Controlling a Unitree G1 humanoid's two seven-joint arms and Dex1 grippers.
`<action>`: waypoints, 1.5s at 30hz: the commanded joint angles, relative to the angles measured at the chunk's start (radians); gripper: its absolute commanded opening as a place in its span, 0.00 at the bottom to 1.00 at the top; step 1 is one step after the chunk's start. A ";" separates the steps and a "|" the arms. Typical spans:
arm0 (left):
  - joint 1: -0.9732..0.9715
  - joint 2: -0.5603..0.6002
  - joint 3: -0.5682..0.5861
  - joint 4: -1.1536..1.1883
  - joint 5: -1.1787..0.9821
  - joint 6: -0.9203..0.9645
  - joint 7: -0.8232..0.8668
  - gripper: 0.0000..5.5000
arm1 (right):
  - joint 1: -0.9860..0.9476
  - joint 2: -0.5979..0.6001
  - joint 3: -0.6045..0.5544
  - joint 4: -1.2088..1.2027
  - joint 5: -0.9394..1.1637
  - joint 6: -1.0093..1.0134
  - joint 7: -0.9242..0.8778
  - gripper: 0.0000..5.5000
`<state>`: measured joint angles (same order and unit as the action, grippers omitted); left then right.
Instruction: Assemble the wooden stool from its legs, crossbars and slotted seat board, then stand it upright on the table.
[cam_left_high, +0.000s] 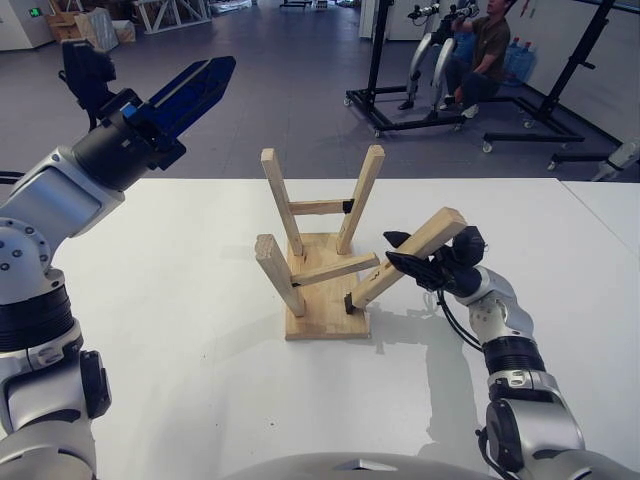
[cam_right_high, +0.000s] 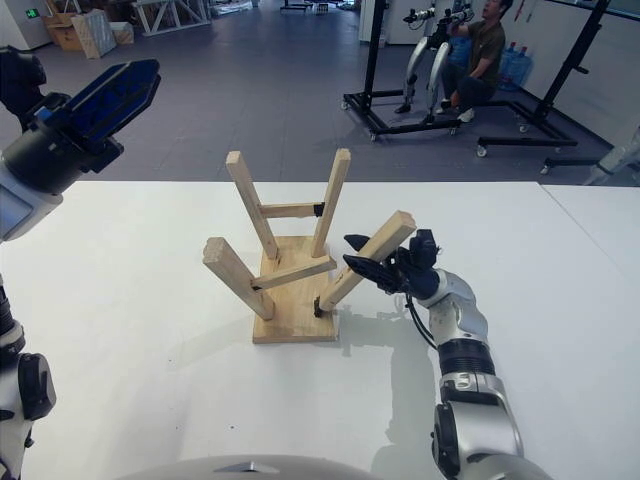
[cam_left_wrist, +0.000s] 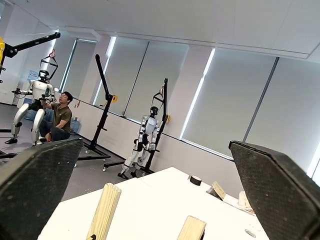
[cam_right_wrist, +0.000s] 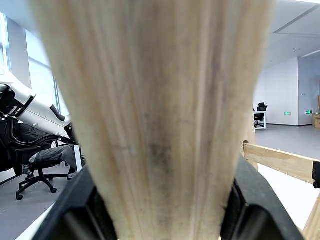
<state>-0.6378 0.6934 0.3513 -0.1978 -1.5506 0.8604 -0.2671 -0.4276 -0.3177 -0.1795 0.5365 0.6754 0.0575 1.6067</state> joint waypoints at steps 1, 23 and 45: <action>-0.014 0.003 -0.008 -0.008 0.004 0.019 0.005 0.97 | -0.002 -0.010 0.019 -0.003 -0.021 -0.024 0.006 0.37; 0.004 -0.018 -0.019 -0.062 0.004 0.013 0.023 0.97 | -0.022 -0.105 0.204 -0.095 -0.008 -0.085 0.007 0.37; -0.005 0.011 -0.271 -0.245 0.341 0.055 0.071 0.97 | 0.053 -0.007 0.208 -0.325 -0.118 -0.052 -0.271 0.37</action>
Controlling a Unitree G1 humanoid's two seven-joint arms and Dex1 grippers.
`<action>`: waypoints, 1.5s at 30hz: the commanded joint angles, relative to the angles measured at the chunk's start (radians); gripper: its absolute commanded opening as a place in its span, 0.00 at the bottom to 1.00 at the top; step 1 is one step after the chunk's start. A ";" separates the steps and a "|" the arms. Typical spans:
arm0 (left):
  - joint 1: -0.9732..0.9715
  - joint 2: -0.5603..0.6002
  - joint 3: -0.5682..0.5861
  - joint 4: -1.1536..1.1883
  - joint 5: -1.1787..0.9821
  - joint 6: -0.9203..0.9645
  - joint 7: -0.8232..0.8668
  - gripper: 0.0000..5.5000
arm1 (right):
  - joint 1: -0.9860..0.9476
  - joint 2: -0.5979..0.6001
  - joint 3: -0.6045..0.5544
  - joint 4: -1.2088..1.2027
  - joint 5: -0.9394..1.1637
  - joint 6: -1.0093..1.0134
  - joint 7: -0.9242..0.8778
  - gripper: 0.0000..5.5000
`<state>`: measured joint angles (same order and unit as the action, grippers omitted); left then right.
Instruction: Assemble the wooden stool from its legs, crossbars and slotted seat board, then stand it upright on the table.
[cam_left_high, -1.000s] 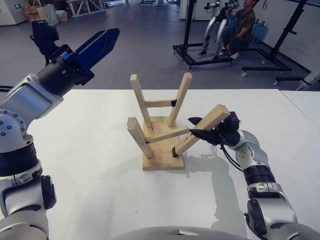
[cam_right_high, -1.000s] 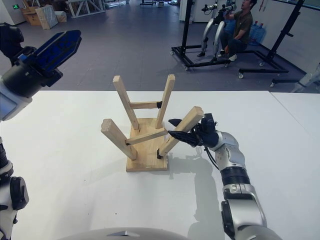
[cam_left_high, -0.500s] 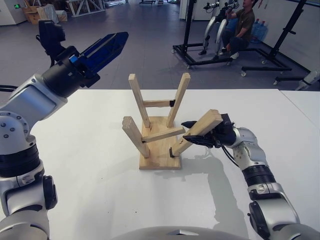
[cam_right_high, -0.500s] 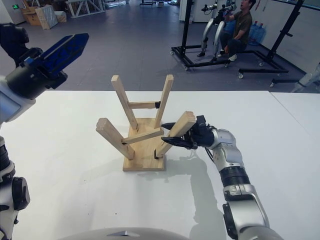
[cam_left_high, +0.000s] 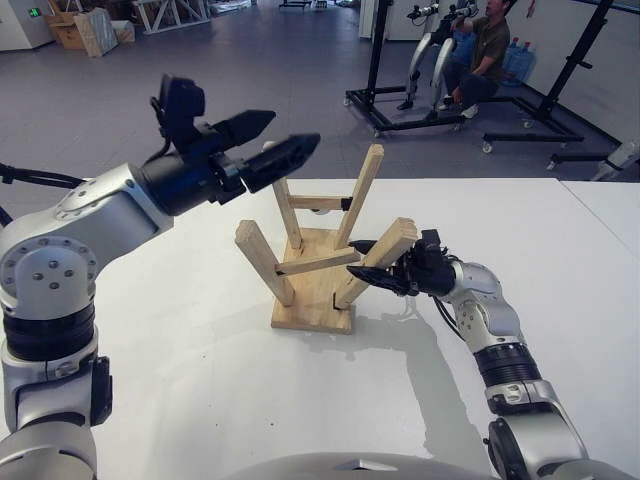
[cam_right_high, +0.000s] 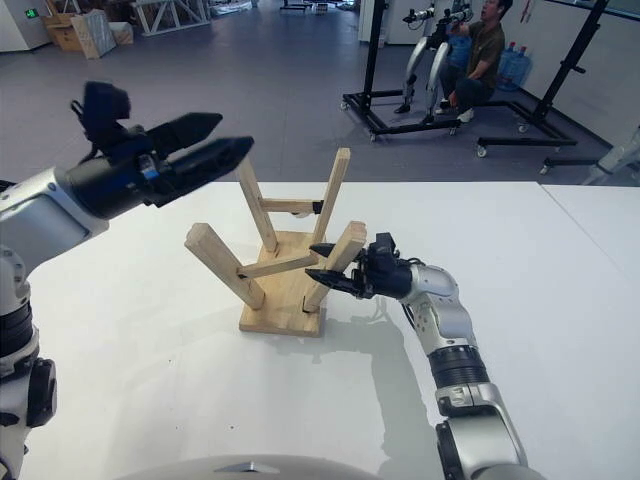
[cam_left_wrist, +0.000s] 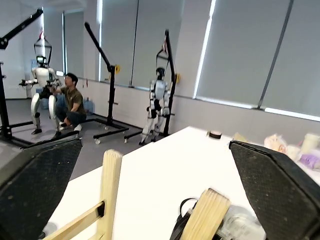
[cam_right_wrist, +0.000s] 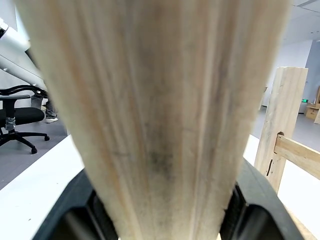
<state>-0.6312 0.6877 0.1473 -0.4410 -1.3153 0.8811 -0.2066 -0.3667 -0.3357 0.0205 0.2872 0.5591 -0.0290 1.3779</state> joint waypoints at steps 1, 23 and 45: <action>-0.010 0.014 -0.079 0.000 0.138 0.039 0.019 0.97 | -0.008 0.016 0.012 -0.092 -0.006 0.044 -0.060 0.37; -0.106 -0.210 -0.030 -0.038 0.161 0.137 0.335 0.97 | -0.046 0.120 0.096 -0.042 -0.224 -0.098 -0.321 0.37; 0.069 -0.056 -0.268 -0.137 0.528 0.085 0.227 0.74 | -0.091 0.122 0.074 -0.025 -0.190 -0.077 -0.325 0.37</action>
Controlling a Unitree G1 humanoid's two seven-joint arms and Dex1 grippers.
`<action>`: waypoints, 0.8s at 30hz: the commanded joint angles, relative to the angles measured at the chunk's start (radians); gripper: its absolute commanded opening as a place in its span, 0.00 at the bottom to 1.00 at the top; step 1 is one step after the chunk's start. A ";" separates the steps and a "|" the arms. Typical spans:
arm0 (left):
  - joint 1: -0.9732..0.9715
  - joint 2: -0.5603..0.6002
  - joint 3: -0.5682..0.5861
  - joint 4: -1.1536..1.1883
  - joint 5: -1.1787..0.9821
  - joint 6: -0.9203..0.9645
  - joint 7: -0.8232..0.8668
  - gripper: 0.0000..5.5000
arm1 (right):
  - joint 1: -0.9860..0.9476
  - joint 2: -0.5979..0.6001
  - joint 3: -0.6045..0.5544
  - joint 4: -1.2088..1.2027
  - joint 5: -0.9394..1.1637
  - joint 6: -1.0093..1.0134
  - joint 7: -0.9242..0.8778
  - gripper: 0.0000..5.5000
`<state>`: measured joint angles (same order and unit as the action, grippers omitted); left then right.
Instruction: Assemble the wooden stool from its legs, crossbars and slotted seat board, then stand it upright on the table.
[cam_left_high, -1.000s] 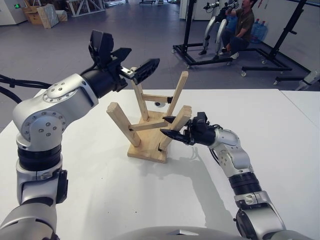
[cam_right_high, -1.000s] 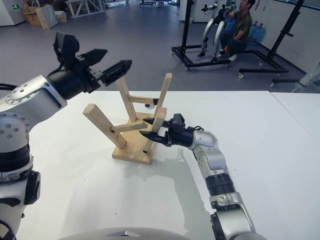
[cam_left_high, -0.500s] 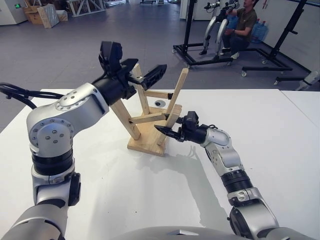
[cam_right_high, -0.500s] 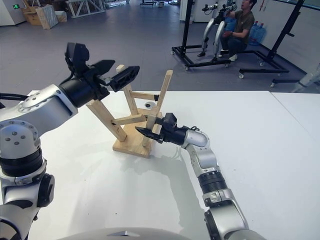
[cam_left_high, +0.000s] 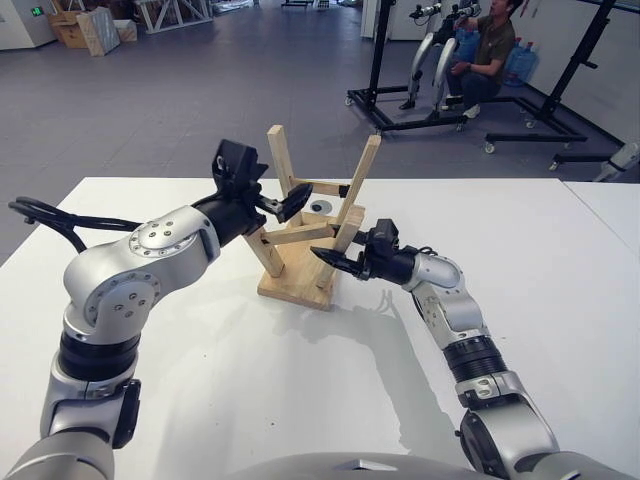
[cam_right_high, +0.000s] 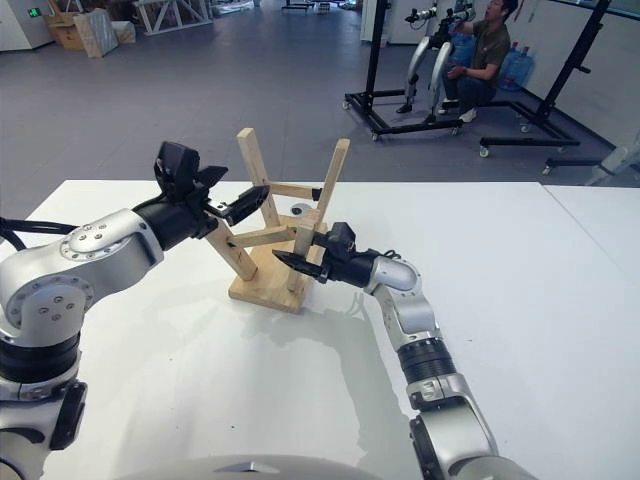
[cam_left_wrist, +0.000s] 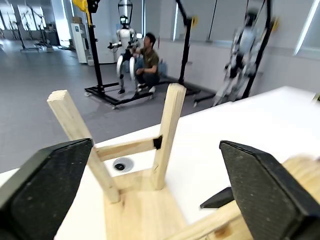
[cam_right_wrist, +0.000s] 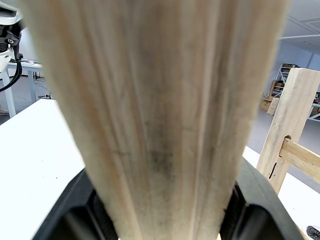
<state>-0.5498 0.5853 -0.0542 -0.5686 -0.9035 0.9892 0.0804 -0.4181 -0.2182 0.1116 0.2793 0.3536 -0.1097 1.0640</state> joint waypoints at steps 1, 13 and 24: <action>-0.016 0.058 -0.090 -0.011 0.157 -0.032 -0.080 0.73 | -0.039 0.005 -0.017 -0.019 0.016 0.005 -0.012 0.37; -0.009 0.006 -0.211 -0.026 0.403 -0.043 -0.228 0.54 | -0.032 0.012 -0.017 -0.051 0.023 0.038 -0.025 0.37; -0.001 -0.015 -0.203 -0.040 0.476 -0.013 -0.290 0.54 | -0.026 0.009 -0.014 -0.047 0.012 0.034 -0.027 0.37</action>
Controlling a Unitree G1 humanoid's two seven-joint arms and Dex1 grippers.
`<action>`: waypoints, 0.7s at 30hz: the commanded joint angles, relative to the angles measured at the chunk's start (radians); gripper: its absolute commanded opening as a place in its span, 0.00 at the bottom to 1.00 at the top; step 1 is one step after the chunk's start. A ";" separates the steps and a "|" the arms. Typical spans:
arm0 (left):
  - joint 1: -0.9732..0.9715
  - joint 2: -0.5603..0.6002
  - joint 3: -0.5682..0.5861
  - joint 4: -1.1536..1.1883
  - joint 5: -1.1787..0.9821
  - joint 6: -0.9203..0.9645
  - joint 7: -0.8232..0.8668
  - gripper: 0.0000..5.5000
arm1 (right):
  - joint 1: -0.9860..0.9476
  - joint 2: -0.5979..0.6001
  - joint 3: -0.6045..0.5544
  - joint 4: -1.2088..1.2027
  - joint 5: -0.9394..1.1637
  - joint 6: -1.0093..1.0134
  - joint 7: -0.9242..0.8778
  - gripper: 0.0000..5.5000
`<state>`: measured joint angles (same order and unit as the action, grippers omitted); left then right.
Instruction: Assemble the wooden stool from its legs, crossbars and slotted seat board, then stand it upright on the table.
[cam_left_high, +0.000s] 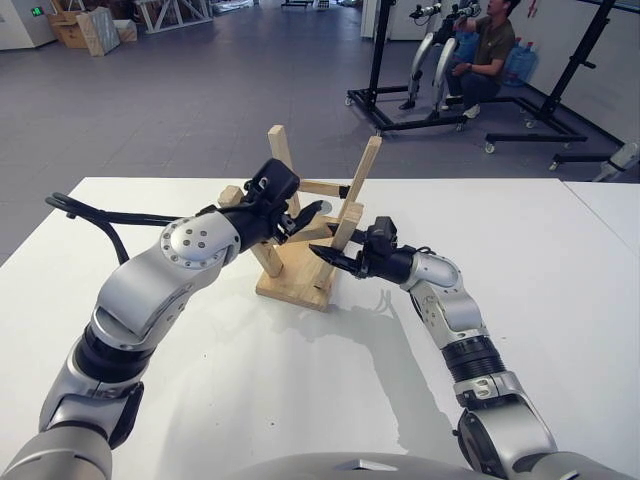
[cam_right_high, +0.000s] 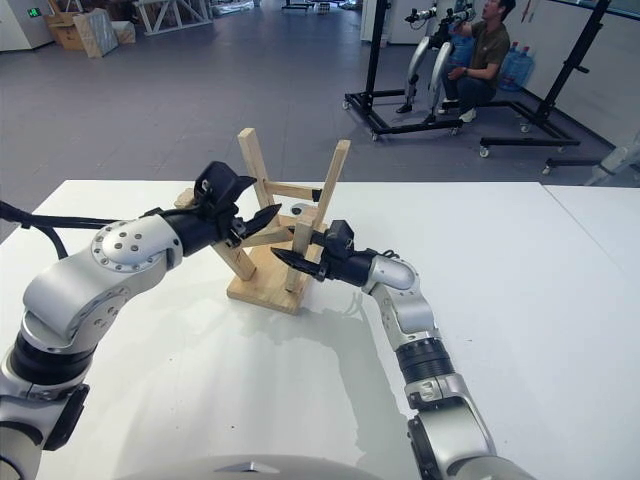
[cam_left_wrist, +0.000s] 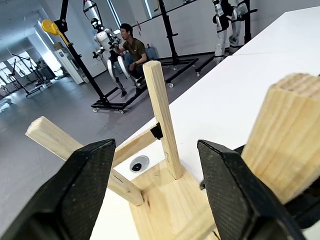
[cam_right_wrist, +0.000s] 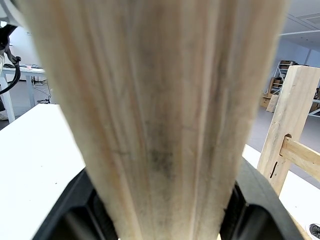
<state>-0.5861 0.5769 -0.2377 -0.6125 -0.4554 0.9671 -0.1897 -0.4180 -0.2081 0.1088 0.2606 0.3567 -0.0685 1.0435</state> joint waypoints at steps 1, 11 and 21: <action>0.067 -0.007 -0.035 0.010 0.042 -0.003 -0.025 0.54 | -0.026 -0.001 -0.011 -0.030 0.010 -0.006 -0.006 0.37; 0.124 -0.042 -0.070 0.048 0.151 -0.065 -0.068 0.54 | -0.021 0.003 -0.011 -0.038 0.014 0.000 -0.012 0.37; -0.111 -0.078 0.080 0.033 0.127 0.058 -0.104 0.54 | -0.007 0.002 -0.039 -0.013 0.035 0.000 -0.021 0.37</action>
<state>-0.6655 0.5001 -0.1742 -0.5765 -0.3214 0.9919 -0.2818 -0.4168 -0.2072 0.0957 0.2559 0.3721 -0.0666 1.0325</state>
